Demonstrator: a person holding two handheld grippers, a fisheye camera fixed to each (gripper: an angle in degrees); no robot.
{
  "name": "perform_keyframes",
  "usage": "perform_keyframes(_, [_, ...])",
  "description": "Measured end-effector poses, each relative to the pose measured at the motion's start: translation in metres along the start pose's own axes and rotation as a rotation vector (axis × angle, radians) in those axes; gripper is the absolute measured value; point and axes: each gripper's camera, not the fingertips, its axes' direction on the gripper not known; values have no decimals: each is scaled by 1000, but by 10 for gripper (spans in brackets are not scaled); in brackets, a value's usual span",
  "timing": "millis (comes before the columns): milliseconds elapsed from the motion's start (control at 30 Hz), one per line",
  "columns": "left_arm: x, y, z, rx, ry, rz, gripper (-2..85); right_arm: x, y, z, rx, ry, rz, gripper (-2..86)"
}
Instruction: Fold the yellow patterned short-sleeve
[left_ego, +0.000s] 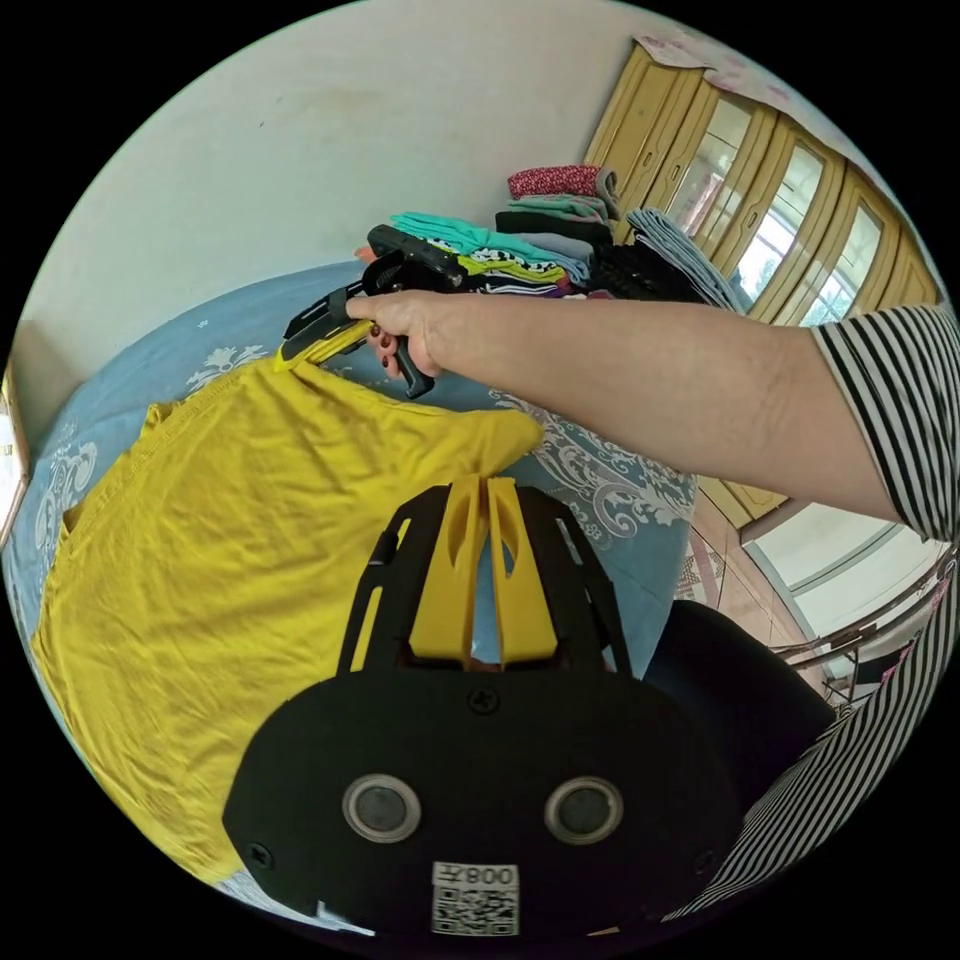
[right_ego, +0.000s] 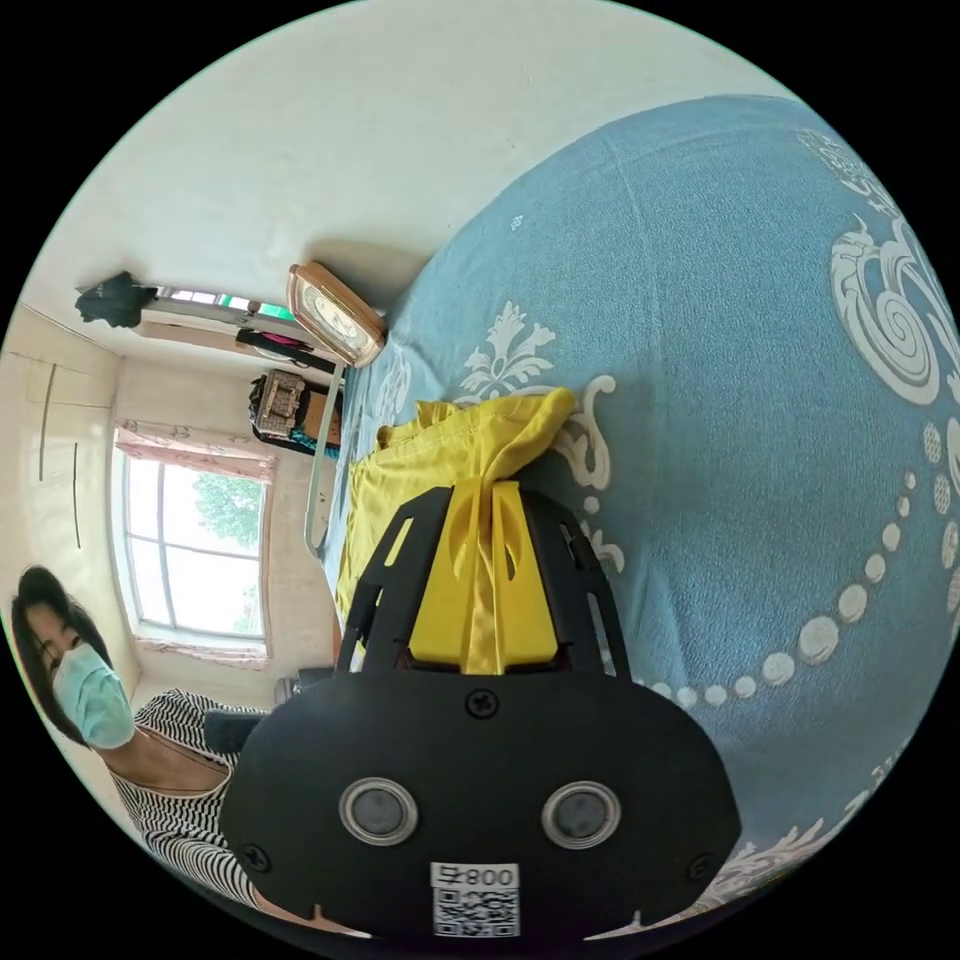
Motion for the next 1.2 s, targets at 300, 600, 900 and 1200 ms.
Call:
perform_keyframes(300, [-66,89,-82,173,6,-124,9,-82,-5,9,103,-112,-67,15])
perform_keyframes(600, [-164,240,-179,299,-9,-391,11,-198,-25,76,133,-202,-153,15])
perform_keyframes(900, [-261,419,-248,452,-55,-749,11,-316,-55,196,19,-208,-242,14])
perform_keyframes(1200, [-326,550,-273,539,-47,-937,12,-401,-77,312,-93,-139,-267,14])
